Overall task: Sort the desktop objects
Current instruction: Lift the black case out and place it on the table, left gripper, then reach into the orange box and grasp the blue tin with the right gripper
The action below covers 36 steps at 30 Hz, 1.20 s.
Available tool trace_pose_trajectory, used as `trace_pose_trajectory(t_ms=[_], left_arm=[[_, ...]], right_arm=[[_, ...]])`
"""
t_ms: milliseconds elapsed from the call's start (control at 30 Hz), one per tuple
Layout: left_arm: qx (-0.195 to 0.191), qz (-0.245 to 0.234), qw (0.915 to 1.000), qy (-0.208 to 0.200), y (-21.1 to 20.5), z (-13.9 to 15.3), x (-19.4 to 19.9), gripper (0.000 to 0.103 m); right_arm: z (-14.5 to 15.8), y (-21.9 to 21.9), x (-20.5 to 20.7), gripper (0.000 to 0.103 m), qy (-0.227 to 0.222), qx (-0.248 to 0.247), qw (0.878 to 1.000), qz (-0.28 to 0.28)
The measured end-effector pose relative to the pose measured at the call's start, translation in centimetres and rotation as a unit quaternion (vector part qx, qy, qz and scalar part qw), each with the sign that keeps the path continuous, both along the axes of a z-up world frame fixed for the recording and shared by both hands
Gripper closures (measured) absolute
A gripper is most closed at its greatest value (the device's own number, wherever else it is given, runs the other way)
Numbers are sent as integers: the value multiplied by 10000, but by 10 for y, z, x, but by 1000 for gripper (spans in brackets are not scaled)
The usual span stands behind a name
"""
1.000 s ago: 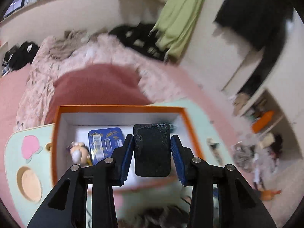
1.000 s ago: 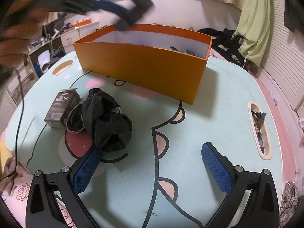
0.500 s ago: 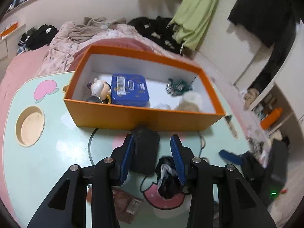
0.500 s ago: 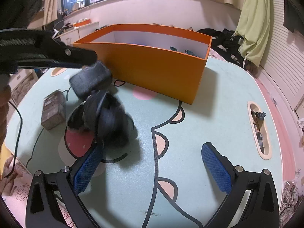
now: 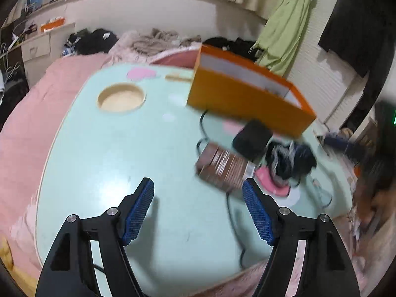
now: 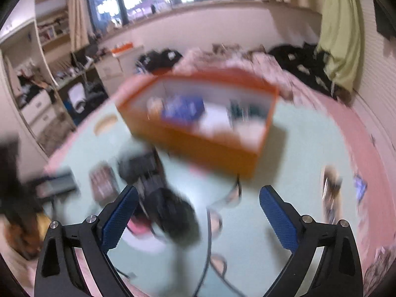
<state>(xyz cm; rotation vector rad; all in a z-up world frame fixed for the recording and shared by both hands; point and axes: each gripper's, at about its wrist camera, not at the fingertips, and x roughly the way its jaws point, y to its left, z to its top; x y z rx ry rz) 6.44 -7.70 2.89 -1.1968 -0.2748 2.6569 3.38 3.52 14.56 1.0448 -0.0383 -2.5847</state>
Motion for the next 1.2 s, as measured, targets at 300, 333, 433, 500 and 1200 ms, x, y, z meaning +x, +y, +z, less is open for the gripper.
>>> trace_pose_trajectory(t_ms=[300,333,433,500,1200], left_arm=[[-264,-636,9976,-94,56,-13,-25,29],[-372,-722,9967,-74,63,-14,-26,29],[-575,-911,9942,23,79,-17,-22,29],[-702,-888,9935,106,83,-20,-19,29],[-1132,-809,9900,249,90,-26,-16,23]], right_arm=[[3,-39,-155,35,-1785,-1026,9786,-1],[-7,-48,-169,37,-1965,-901,9763,-63],[-22,-65,-187,38,-2137,-691,9743,-183],[-25,-76,-195,38,-2150,-608,9745,-213],[-47,-105,-196,37,-1843,1338,9732,330]])
